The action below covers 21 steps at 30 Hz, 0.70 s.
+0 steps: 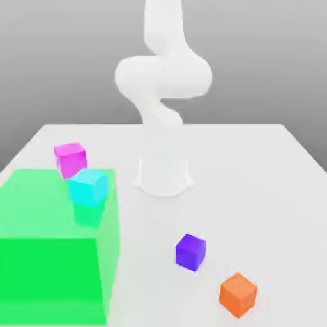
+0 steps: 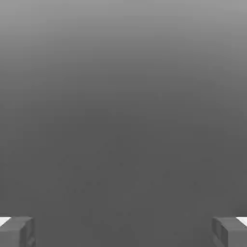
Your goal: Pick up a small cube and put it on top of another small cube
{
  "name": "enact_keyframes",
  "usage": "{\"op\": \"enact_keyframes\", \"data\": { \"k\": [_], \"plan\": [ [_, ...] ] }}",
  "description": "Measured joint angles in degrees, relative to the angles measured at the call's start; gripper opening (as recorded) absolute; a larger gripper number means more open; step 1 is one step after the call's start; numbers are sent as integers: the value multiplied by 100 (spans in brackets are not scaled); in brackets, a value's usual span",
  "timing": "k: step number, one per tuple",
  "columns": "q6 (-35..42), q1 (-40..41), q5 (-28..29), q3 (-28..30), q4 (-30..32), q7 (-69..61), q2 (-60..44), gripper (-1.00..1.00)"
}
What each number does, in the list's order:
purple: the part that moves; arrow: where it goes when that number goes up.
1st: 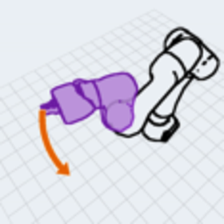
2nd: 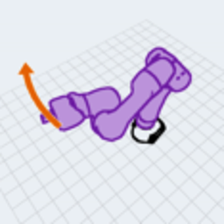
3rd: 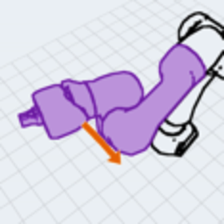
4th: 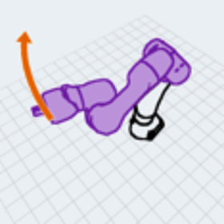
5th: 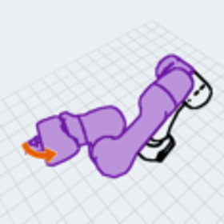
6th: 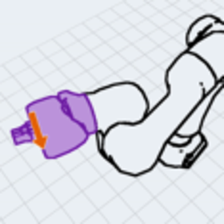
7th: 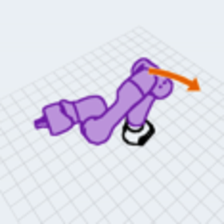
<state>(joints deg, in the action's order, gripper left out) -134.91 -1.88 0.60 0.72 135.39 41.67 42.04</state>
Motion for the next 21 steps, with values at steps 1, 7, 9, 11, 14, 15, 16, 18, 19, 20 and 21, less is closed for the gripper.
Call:
{"op": "enact_keyframes", "data": {
  "k": [1,7,9,11,14,15,16,18,19,20,21],
  "plan": [
    [-150,-69,11,21,172,-214,-188,0],
    [-1031,-593,157,278,1170,-1426,-1288,0],
    [-1327,-756,184,362,1506,-1853,-1659,0],
    [-1631,-916,200,442,1851,-2304,-2045,0],
    [-2121,-1172,207,566,2395,-3040,-2675,0],
    [-2300,-1260,206,604,2586,-3307,-2908,0],
    [-2489,-1342,183,627,2785,-3601,-3158,0],
    [-2959,-1441,97,594,3119,-4173,-3779,0],
    [-3174,-1492,34,562,3165,-4327,-4056,0],
    [-3367,-1499,-37,524,3170,-4432,-4299,0],
    [-3549,-1486,-142,500,3154,-4533,-4526,0]
  ]
}}
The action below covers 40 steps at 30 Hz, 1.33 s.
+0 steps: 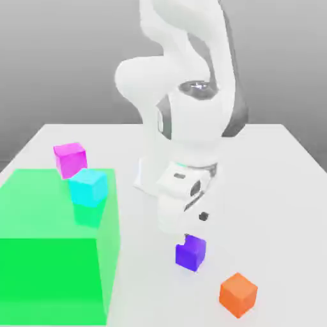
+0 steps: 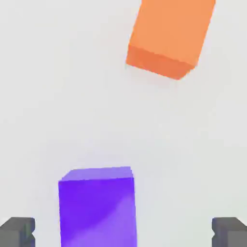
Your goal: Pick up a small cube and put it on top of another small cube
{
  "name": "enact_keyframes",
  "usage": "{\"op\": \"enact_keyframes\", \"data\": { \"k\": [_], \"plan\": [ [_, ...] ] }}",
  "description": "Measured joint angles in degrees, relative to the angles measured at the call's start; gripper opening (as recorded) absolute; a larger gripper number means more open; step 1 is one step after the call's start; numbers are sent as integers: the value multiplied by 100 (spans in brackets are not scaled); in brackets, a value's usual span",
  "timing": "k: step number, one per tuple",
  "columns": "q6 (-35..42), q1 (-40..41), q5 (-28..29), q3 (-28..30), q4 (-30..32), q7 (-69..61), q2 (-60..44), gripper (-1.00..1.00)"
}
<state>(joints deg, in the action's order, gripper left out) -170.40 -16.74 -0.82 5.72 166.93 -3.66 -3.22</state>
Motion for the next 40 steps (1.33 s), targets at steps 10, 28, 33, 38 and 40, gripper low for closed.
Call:
{"op": "enact_keyframes", "data": {
  "k": [10,28,33,38,40],
  "plan": [
    [-820,454,-221,-494,-158,-189,-1016,-100],
    [1538,25,9,-488,-1371,55,120,-100],
    [1882,-116,67,-574,-2194,138,-344,-100],
    [1241,-105,86,-586,-2288,153,-1082,100],
    [1241,-105,86,-586,-2288,153,-1082,100]
  ]
}}
